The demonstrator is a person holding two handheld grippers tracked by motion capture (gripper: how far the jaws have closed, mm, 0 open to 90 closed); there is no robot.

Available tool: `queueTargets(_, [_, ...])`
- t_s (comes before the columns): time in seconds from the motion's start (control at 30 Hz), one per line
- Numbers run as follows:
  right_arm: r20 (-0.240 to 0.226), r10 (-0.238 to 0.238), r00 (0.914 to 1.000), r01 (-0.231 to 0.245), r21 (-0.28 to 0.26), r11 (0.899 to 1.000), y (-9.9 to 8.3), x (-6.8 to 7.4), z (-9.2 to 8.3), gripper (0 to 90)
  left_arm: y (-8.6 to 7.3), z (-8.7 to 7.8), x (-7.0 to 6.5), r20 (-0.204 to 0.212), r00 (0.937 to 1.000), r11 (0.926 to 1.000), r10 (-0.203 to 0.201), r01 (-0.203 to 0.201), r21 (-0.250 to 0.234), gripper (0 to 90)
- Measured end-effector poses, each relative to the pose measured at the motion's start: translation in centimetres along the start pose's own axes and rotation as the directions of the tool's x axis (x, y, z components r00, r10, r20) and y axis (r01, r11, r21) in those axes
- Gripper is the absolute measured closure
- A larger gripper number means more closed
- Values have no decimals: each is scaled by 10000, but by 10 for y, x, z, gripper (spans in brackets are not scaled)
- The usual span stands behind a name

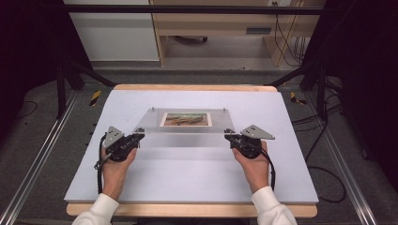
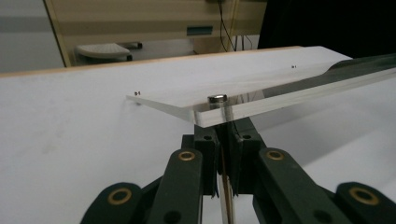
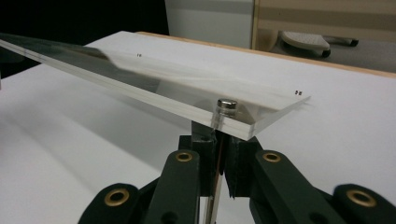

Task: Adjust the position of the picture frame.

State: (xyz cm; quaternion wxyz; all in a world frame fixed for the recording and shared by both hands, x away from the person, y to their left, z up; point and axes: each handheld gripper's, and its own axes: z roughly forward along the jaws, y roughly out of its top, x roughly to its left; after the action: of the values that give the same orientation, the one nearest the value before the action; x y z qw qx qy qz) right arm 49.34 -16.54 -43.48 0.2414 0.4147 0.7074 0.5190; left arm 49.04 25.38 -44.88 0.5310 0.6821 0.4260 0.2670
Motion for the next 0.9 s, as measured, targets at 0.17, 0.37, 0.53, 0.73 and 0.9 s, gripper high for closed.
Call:
queueTargets(0.17, [-108,134,9999,-127,584,9982,-18,-7,-1,846,-6,1,-5,291,9967,9917,763,-789,1020,817])
queueTargets(0.37, [-423,507,9978,-454,1171,9921,-36,-9,2,849,-21,3,-6,266,9988,9823,414,-456,1816,829])
queueTargets(0.53, [-466,468,9978,-379,1760,9837,-43,-8,5,849,-29,5,-7,219,9989,9753,411,-449,2162,834])
queueTargets(0.73, [-465,371,9982,-278,1874,9819,-45,-8,6,847,-31,5,-9,131,9982,9736,578,-593,2205,831])
queueTargets(0.9, [-708,984,9926,-772,2565,9635,-48,-11,0,570,-32,-1,-8,261,9968,9602,750,-793,2679,547])
